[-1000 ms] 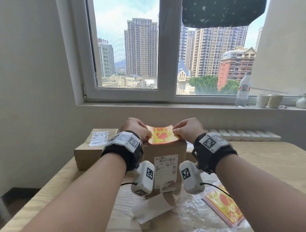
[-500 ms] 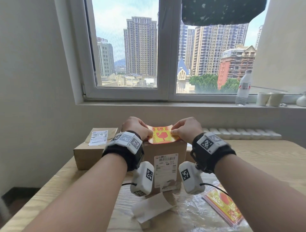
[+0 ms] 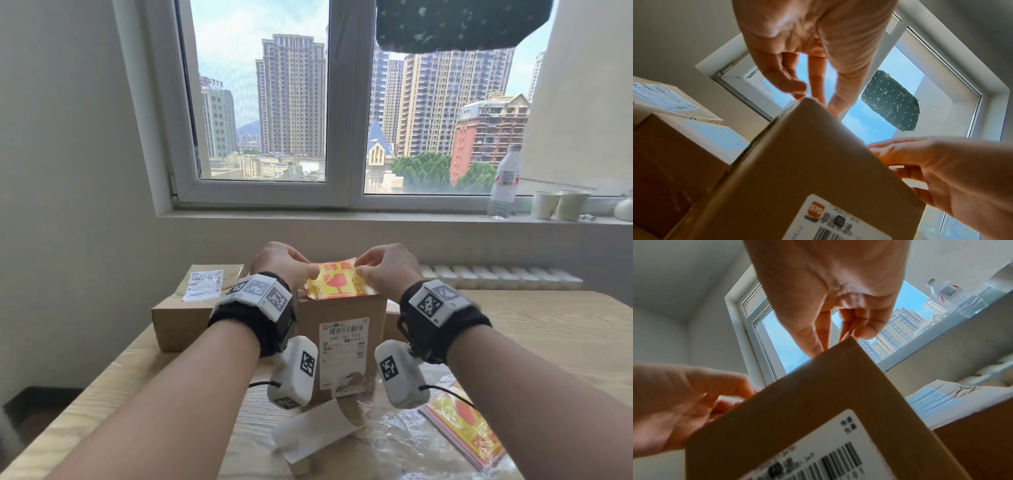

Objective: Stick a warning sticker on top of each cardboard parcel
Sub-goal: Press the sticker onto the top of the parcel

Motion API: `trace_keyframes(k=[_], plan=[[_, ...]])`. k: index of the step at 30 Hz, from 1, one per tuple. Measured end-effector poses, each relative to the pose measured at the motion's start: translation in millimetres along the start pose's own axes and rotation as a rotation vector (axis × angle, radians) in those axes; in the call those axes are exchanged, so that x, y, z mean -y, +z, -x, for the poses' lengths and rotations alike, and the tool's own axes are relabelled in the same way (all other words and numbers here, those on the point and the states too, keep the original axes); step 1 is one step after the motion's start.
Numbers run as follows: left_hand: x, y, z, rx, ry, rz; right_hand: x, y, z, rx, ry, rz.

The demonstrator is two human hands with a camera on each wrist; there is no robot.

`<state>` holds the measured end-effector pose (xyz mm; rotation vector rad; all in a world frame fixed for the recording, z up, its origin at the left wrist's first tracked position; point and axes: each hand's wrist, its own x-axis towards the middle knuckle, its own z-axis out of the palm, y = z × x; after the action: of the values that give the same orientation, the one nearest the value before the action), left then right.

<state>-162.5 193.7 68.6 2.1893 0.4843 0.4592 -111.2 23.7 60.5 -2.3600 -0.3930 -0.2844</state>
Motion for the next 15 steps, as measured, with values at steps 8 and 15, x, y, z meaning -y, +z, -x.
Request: trace_keyframes(k=[8,15], plan=[[1.0,4.3,1.9,0.201,0.029,-0.053,2.8,10.6,1.8,0.264,-0.027,0.117],[6.1,-2.6,4.6,0.253,-0.022,0.029,-5.4,13.3,5.1,0.304,0.032,0.057]])
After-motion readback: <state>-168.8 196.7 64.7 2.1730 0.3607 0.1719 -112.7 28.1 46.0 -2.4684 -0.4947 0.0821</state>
